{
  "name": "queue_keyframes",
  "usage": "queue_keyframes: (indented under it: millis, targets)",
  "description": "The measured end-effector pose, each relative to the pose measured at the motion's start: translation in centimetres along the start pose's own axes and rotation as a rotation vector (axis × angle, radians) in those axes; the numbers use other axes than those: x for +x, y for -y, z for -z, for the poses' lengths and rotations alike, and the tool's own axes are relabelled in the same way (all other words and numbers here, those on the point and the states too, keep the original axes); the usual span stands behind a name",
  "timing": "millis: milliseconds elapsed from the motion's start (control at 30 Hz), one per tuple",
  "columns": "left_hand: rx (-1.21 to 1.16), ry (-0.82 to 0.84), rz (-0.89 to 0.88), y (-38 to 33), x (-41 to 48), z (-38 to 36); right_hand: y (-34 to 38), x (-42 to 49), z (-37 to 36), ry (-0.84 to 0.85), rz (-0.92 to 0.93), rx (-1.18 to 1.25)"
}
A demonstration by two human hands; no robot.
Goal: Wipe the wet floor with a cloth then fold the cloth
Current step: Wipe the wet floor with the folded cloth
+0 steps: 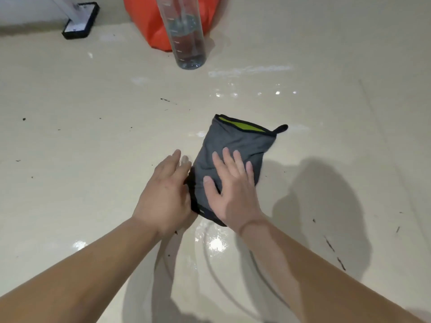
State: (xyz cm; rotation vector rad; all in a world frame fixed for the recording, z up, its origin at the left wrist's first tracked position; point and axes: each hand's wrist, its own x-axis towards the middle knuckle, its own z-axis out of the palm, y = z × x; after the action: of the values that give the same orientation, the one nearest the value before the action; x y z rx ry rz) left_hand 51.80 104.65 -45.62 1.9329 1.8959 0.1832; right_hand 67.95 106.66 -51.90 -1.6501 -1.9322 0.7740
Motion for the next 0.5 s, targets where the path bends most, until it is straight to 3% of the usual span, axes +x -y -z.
queue_keyframes:
  millis: [67, 133, 267, 400, 500]
  targets:
    - [0.042, 0.073, -0.106, -1.6, 0.5, -3.4, -1.4, -0.2, 2.6, -0.138, -0.043, 0.194]
    - [0.215, 0.153, -0.116, -3.6, 0.0, -6.6, -2.8, -0.3, 5.1, -0.290, -0.069, 0.096]
    - [0.308, 0.157, -0.012, -5.0, -1.7, -8.3, -4.1, 0.0, 7.2, -0.187, -0.168, 0.085]
    - [0.298, 0.213, 0.026, -3.2, -4.1, -6.8, -2.2, 1.2, 5.8, -0.140, -0.082, 0.054]
    - [0.270, 0.206, 0.148, 0.1, -8.8, -6.1, 0.4, 1.3, 3.1, -0.115, 0.029, 0.040]
